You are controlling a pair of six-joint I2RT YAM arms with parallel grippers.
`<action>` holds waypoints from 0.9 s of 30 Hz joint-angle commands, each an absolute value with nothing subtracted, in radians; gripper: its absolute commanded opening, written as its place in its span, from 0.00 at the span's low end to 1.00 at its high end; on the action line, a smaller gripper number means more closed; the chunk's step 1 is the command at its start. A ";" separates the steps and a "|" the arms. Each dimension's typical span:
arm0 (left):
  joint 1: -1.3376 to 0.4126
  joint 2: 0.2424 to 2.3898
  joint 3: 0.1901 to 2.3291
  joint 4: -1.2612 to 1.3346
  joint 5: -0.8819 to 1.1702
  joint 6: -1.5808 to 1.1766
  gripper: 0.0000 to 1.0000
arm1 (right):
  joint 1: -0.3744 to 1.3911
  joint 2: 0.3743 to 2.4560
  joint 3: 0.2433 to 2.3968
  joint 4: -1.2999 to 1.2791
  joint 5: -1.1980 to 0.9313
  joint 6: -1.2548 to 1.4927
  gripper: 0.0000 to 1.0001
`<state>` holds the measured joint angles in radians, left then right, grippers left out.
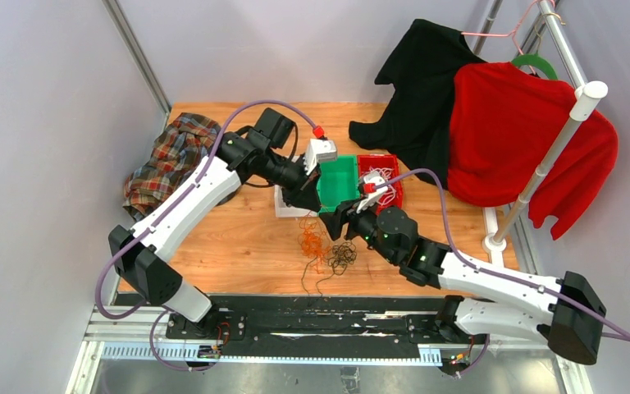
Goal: Untangle the cables
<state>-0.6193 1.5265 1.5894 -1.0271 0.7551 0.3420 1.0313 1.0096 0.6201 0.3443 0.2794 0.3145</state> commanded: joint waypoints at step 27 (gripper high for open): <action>-0.623 1.505 2.311 -1.023 0.657 0.190 0.00 | 1.043 1.335 0.349 0.638 0.540 0.545 0.52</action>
<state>-0.6193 1.4830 2.1784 -1.0523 0.7776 0.1616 1.0321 1.3590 0.4149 0.6411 0.4759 0.4904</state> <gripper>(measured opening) 0.015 0.521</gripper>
